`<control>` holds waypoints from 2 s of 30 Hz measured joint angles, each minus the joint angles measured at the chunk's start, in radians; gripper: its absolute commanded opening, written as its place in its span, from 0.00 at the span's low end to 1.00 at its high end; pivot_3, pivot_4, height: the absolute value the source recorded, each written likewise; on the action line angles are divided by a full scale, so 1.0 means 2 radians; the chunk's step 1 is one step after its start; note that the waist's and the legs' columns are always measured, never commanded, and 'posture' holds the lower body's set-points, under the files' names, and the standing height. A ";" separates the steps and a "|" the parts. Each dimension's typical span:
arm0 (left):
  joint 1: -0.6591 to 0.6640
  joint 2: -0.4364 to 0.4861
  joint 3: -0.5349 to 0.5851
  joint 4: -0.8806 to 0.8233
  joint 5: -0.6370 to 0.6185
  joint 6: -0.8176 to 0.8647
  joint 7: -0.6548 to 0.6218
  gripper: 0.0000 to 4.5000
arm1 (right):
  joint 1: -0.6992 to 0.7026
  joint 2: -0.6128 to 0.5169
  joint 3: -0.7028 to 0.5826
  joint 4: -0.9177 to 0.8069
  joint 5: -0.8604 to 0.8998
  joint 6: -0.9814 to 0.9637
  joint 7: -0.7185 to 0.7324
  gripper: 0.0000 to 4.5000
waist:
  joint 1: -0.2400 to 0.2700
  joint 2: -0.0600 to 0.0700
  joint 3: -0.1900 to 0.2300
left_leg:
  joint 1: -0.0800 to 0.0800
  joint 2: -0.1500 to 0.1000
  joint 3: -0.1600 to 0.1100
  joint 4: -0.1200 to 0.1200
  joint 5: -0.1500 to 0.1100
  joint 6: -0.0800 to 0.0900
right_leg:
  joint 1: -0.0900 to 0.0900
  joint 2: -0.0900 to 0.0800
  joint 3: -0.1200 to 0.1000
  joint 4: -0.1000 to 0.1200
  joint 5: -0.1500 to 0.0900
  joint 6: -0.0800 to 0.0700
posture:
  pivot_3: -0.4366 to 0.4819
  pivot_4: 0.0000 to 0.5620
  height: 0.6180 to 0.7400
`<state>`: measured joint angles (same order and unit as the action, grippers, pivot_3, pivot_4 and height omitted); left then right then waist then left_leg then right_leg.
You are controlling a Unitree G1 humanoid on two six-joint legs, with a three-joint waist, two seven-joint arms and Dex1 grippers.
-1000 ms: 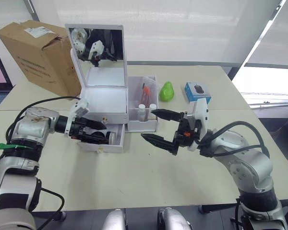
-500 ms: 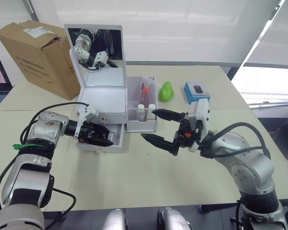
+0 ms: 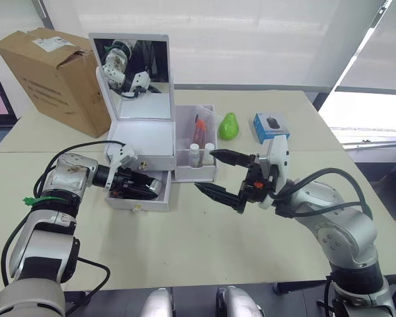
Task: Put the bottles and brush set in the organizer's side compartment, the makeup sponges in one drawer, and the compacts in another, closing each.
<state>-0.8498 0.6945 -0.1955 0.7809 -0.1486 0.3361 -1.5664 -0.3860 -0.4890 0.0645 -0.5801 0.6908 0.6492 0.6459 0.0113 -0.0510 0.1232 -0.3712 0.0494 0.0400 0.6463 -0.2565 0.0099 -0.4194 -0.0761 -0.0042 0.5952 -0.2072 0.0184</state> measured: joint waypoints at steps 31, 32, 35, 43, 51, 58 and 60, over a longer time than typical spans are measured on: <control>0.175 0.188 0.118 -0.281 -0.152 0.161 0.017 0.69 | -0.005 -0.006 0.004 0.006 -0.001 0.000 0.016 1.00 | 0.000 0.003 0.002 | 0.001 0.000 0.000 0.000 0.000 0.000 | -0.001 0.001 0.002 0.000 -0.001 -0.002 | 0.48 0.27 1.00; 0.181 0.213 0.118 -0.262 -0.121 0.111 0.031 0.69 | -0.006 -0.006 0.004 0.006 -0.001 0.000 0.016 1.00 | 0.000 0.003 0.002 | 0.001 0.000 0.000 0.000 0.000 0.000 | -0.001 0.001 0.002 0.000 -0.001 -0.002 | 0.48 0.27 1.00; 0.197 0.284 0.116 -0.201 -0.025 -0.032 0.069 0.69 | -0.004 -0.010 0.001 0.006 0.000 0.000 0.019 1.00 | -0.001 0.003 0.002 | 0.002 0.000 0.000 -0.001 0.000 0.000 | -0.001 0.001 0.002 0.000 -0.001 -0.003 | 0.48 0.27 1.00; 0.234 0.320 0.052 -0.117 0.120 -0.229 0.115 0.69 | -0.005 -0.010 0.002 0.006 0.001 0.002 0.023 1.00 | 0.005 0.003 0.002 | 0.001 0.002 0.007 -0.001 0.000 0.000 | -0.002 -0.002 0.001 0.000 -0.002 -0.004 | 0.48 0.27 1.00; 0.233 0.280 0.019 -0.095 0.197 -0.307 0.187 0.69 | -0.005 -0.010 0.001 0.003 0.013 0.013 0.021 1.00 | 0.014 0.008 0.002 | 0.001 0.003 0.011 -0.001 0.000 0.000 | -0.002 -0.005 -0.002 0.001 -0.002 -0.003 | 0.48 0.27 1.00; 0.239 0.268 0.036 -0.087 0.188 -0.308 0.189 0.99 | -0.008 -0.017 -0.003 -0.004 0.023 0.021 0.015 1.00 | 0.014 0.010 0.001 | 0.000 0.005 0.013 -0.001 0.000 0.000 | -0.001 -0.006 -0.005 0.001 -0.002 -0.003 | 0.48 0.27 1.00; 0.244 0.265 0.047 -0.088 0.170 -0.301 0.183 0.99 | -0.008 -0.019 -0.005 -0.005 0.029 0.021 0.015 1.00 | 0.014 0.010 0.001 | 0.000 0.005 0.013 -0.001 0.000 0.000 | -0.001 -0.006 -0.005 0.001 -0.002 -0.003 | 0.48 0.27 1.00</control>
<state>-0.3621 1.2241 -0.1020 0.6057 0.1919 -0.2650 -1.1995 -0.4016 -0.5276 0.0548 -0.5902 0.7497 0.6905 0.6751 0.0388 -0.0318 0.1249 -0.3718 0.0589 0.0668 0.6443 -0.2567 0.0094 -0.4213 -0.0888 -0.0140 0.5965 -0.2109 0.0127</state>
